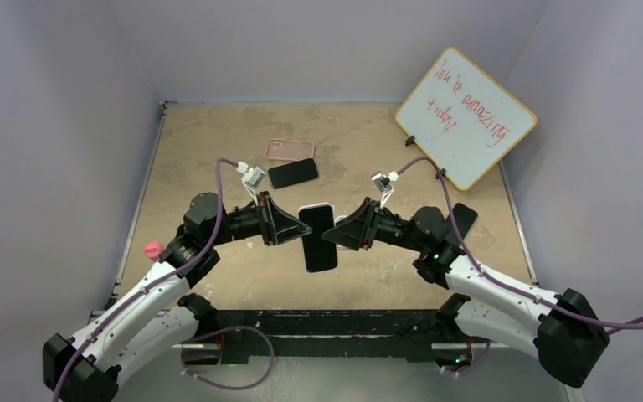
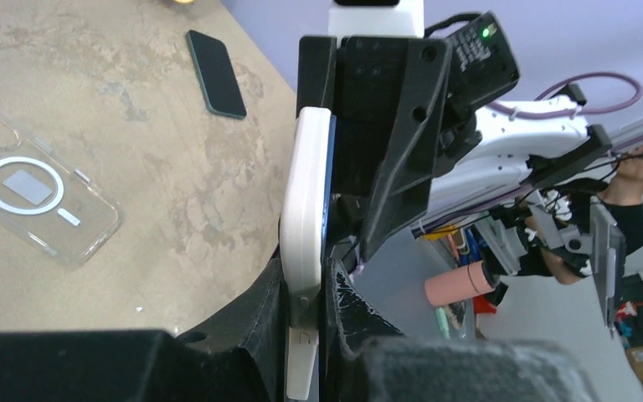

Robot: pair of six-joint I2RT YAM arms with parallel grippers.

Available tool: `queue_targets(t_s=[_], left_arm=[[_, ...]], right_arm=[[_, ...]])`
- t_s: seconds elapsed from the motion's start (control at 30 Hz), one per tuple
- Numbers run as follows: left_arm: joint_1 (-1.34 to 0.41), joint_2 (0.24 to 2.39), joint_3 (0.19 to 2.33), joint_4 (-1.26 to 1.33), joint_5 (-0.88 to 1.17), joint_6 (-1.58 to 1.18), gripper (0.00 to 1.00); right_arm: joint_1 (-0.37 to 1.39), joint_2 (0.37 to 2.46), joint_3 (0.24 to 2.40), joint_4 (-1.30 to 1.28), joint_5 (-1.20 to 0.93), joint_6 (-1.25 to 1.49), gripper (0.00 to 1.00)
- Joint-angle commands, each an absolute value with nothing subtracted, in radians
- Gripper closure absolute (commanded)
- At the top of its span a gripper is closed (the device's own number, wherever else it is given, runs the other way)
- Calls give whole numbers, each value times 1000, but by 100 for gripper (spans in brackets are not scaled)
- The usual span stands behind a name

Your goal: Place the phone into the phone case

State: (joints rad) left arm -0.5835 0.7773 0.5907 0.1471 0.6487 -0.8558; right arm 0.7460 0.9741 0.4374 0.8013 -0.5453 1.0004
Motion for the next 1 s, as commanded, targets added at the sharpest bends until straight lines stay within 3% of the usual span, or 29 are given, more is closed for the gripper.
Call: queue_targets(t_s=[0.0,0.17,0.37,0.47,0.67,0.93,0.97], left_arm=[[-582,753,612,144,716,-769,100],[-582,739,597,145,759,-764,100],[-582,735,562,154,777,-767,100],[-582,740,552,144,766,-770,100],[-582,823,630,-129,603,-697,100],[-582,881,637,-119,596,-703,100],[-581,879,638,-120,590,-706,100]], right_arm=[[750,950,544,760,-561,962,50],[749,968,633,651,-566,897,43],[749,1012,665,670,-607,894,50],[749,1025,659,673,-606,890,62],[749,995,620,665,-500,865,100],[748,1024,592,627,-451,854,100],[748,1024,591,614,-443,856,95]])
